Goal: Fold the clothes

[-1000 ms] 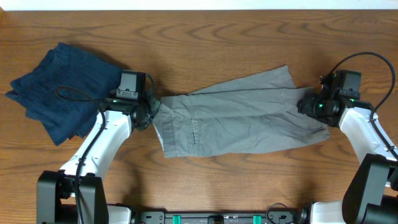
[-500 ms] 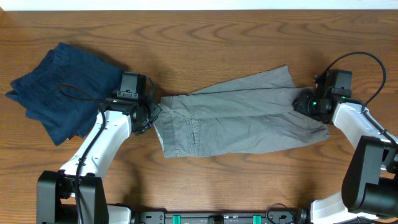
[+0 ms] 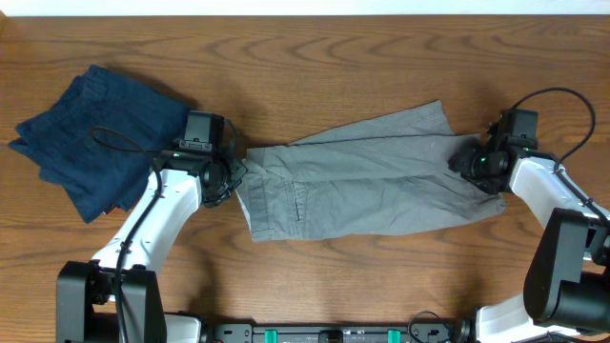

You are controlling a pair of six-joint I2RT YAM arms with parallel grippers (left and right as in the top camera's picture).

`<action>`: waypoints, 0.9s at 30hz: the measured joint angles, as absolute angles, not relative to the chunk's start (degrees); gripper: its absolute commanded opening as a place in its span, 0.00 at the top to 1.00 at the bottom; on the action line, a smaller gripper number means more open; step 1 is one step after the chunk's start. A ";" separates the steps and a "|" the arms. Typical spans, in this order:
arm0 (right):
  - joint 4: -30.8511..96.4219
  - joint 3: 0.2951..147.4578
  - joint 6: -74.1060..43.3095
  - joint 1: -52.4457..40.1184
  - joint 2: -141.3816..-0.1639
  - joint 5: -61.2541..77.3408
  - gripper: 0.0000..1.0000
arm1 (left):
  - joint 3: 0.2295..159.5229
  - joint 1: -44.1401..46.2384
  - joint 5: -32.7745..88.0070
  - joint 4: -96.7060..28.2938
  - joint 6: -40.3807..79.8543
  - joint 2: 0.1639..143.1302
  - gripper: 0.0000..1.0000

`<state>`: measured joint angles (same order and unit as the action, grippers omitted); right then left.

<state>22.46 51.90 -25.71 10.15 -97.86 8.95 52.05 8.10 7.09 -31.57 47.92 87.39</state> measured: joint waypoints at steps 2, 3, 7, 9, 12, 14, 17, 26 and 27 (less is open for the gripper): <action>20.18 51.90 -26.44 10.15 -97.86 7.84 0.49 | 52.05 8.10 7.09 -31.57 47.92 87.39 0.93; 19.29 51.90 -26.79 10.15 -97.86 7.42 0.56 | 52.03 8.10 7.09 -31.59 47.92 87.39 0.93; 18.04 51.90 -27.68 10.15 -97.86 6.37 0.95 | 52.03 8.10 7.09 -31.66 47.92 87.39 0.93; 18.09 51.90 -28.05 10.15 -97.86 5.98 0.99 | 52.03 8.10 7.09 -31.75 47.92 87.39 0.93; 18.04 51.90 -28.29 10.15 -97.86 6.04 0.99 | 52.03 8.10 7.09 -31.77 47.92 87.39 0.93; 16.69 51.90 -28.21 10.15 -97.86 7.51 0.99 | 52.03 8.10 7.09 -31.77 47.92 87.39 0.93; 11.79 52.18 -27.99 10.15 -97.86 11.29 0.99 | 52.03 8.10 7.09 -31.81 47.90 87.39 0.93; -1.52 62.67 -29.12 9.91 -97.19 18.55 0.62 | 52.03 8.08 7.09 -32.86 47.53 87.39 0.78; -0.58 63.24 -29.06 9.69 -96.68 19.20 0.58 | 52.03 8.10 7.09 -32.99 47.24 87.39 0.75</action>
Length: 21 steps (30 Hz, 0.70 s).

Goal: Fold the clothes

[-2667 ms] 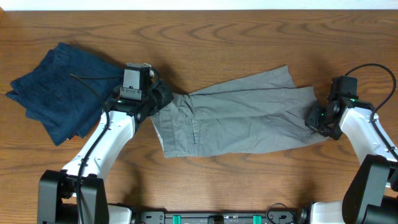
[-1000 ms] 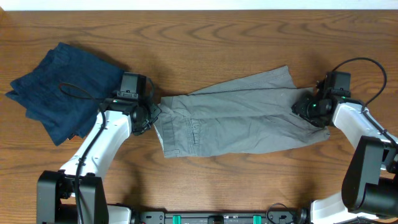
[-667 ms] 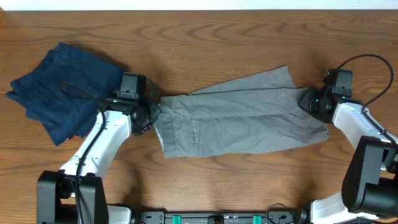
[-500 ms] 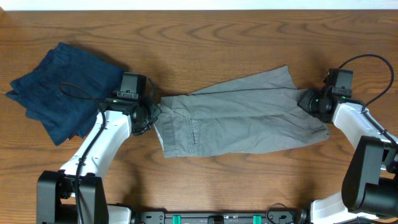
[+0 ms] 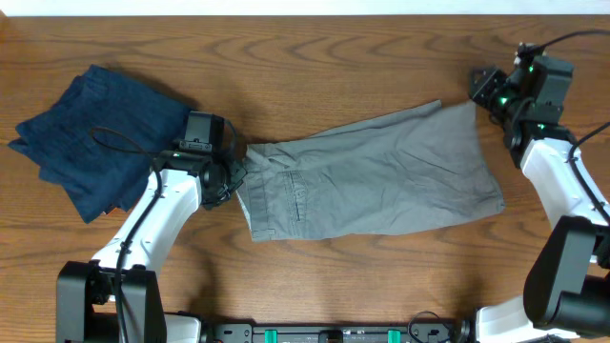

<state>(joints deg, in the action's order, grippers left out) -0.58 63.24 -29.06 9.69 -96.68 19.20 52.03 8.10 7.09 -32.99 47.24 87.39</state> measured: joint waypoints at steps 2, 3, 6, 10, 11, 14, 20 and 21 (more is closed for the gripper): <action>4.54 63.66 -28.21 9.37 -96.05 19.94 0.57 | 52.05 8.10 7.07 -33.69 46.96 87.39 0.65; 7.73 63.68 -27.68 9.30 -96.03 20.36 0.57 | 52.03 8.10 7.16 -34.09 46.59 87.39 0.60; 19.88 63.46 -25.45 9.32 -96.16 19.25 0.57 | 52.03 8.10 7.09 -34.54 45.63 87.39 0.52; 32.69 63.16 -22.96 9.34 -96.16 14.13 0.57 | 51.99 8.10 7.31 -33.69 42.70 87.61 0.48; 35.03 63.13 -22.46 9.34 -96.16 12.53 0.57 | 51.99 8.10 7.38 -33.10 41.76 87.88 0.48; 40.38 63.05 -20.62 9.37 -96.16 8.45 0.56 | 51.86 8.10 9.28 -30.20 38.65 89.67 0.48; 43.72 63.02 -17.54 9.34 -96.16 5.69 0.55 | 51.72 8.10 15.27 -24.14 34.96 96.05 0.48; 44.07 63.02 -17.28 9.34 -96.16 5.48 0.55 | 51.66 8.10 16.21 -22.96 34.41 97.19 0.48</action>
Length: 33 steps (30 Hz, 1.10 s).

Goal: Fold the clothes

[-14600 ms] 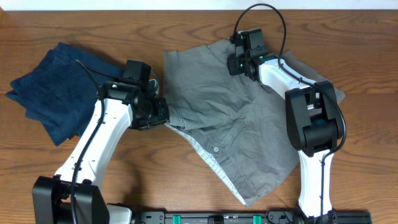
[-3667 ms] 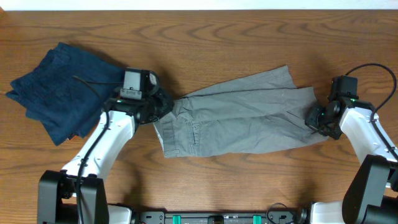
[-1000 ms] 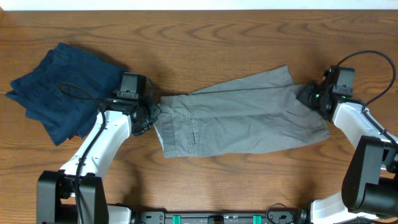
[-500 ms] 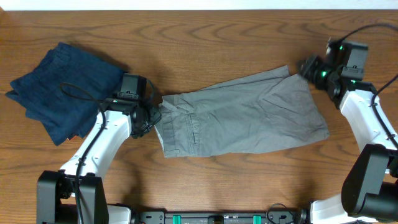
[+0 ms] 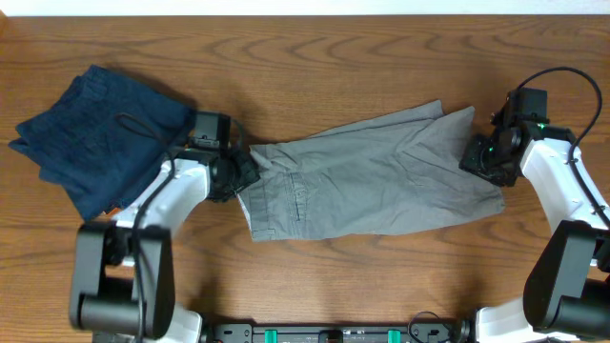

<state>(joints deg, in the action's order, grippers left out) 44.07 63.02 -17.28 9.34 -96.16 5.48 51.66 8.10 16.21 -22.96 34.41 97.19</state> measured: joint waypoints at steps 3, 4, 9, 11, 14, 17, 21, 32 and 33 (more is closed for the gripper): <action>44.45 63.02 -16.67 9.37 -96.16 5.17 0.55 | 51.64 7.97 18.72 -20.12 33.41 98.67 0.48; 44.53 63.02 -16.56 9.34 -96.16 5.08 0.55 | 51.64 7.97 19.51 -19.31 33.15 99.00 0.49; 44.58 63.02 -16.03 9.34 -96.18 4.86 0.55 | 51.64 7.97 24.01 -16.45 32.05 100.07 0.61; 44.56 63.02 -15.99 9.34 -96.18 4.84 0.56 | 51.62 7.97 25.47 -16.51 31.86 100.42 0.75; 44.56 63.02 -15.94 9.34 -96.18 4.58 0.56 | 51.44 8.01 28.95 -16.67 31.27 100.86 0.91; 44.58 63.02 -15.90 9.34 -96.18 3.31 0.56 | 51.22 8.03 32.67 -16.71 31.07 100.95 0.92; 44.25 63.02 -15.92 9.34 -96.18 1.58 0.55 | 51.22 8.03 35.64 -16.71 31.03 100.95 0.92; 40.14 63.02 -15.88 16.14 -96.18 -1.10 0.56 | 51.22 8.03 37.47 -17.54 30.79 100.95 0.76; 40.14 63.02 -15.68 17.52 -96.23 -1.08 0.57 | 51.22 8.05 37.54 -17.54 30.79 100.95 0.71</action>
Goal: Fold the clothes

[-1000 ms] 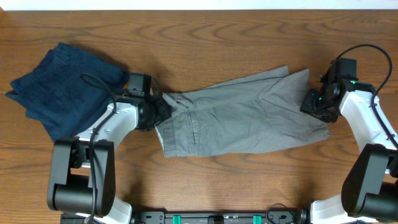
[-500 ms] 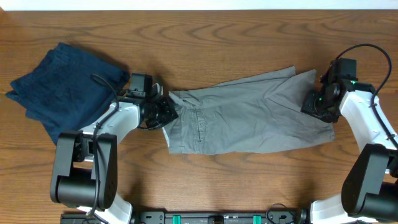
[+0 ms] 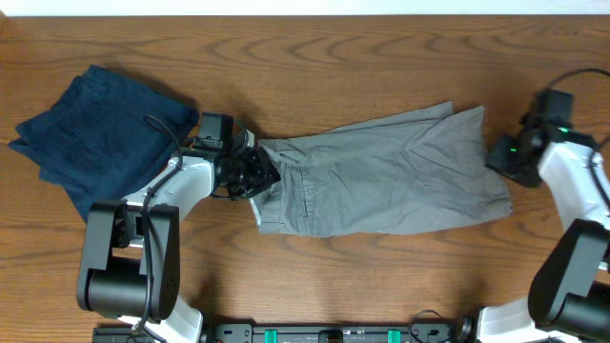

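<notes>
Grey shorts lie flat across the middle of the table, waistband to the left and leg hems to the right. My left gripper sits on the waistband end, where the cloth is bunched under its fingers, and it looks shut on it. At the right edge of the leg hems is my right gripper. Its fingers are too dark and small to show whether they hold the cloth. A folded dark blue garment rests at the far left.
The wooden table runs on behind and in front of the shorts. The blue garment lies close behind my left arm. A cable loops off the right arm near the table's right edge.
Both grippers have moved right. The shorts lie a little further right too, waistband edge and hems alike, and look slightly shorter end to end.
First both grippers were at the ends of the shorts, whose upper leg lay narrow. Then the right gripper was up at the far right with that leg spread wider. Then it was back at the hems. Now shorts and grippers sit further right.
</notes>
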You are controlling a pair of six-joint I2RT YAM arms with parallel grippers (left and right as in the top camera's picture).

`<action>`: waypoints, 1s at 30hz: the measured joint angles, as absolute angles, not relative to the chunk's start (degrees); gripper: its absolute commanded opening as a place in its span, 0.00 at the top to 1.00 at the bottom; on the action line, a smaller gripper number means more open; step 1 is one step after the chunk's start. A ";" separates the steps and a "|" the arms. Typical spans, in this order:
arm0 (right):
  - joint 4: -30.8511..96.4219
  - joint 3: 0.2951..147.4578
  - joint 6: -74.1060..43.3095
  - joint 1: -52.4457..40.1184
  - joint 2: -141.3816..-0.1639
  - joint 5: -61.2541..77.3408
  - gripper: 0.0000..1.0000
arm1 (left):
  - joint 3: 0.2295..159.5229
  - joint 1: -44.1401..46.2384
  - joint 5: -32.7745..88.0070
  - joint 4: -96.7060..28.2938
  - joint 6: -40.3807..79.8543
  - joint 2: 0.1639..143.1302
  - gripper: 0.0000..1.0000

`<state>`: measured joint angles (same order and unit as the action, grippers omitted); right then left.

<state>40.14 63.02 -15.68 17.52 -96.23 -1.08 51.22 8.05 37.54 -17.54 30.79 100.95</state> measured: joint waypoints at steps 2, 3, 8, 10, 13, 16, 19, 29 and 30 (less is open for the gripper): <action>40.25 63.02 -14.79 19.94 -96.53 -0.78 0.59 | 51.22 8.14 37.58 -17.50 30.35 100.95 0.62; 40.36 63.02 -14.28 20.62 -96.84 -0.45 0.61 | 51.22 8.29 37.58 -17.50 30.44 100.95 0.62; 42.52 63.02 -11.97 21.61 -99.61 0.36 0.73 | 51.22 9.89 37.56 -16.93 30.17 100.95 0.69; 42.54 63.02 -11.68 21.58 -101.03 0.40 0.74 | 51.22 10.57 37.56 -16.88 29.69 100.95 0.79; 42.63 63.00 -11.46 21.58 -102.83 0.38 0.73 | 51.20 11.20 37.54 -16.91 29.52 100.95 0.94; 42.83 63.02 -11.44 21.58 -104.12 0.40 0.74 | 51.18 11.35 37.56 -16.84 28.77 100.95 0.94; 42.72 63.02 -11.44 21.61 -104.64 0.80 0.74 | 51.18 11.35 38.33 -16.84 28.62 100.95 0.94; 40.97 63.00 -11.27 21.63 -104.64 2.42 0.68 | 51.20 8.71 45.08 -24.03 29.23 90.15 0.94; 40.84 63.00 -11.27 21.63 -104.64 2.96 0.68 | 51.22 8.69 45.01 -24.67 29.43 87.94 0.94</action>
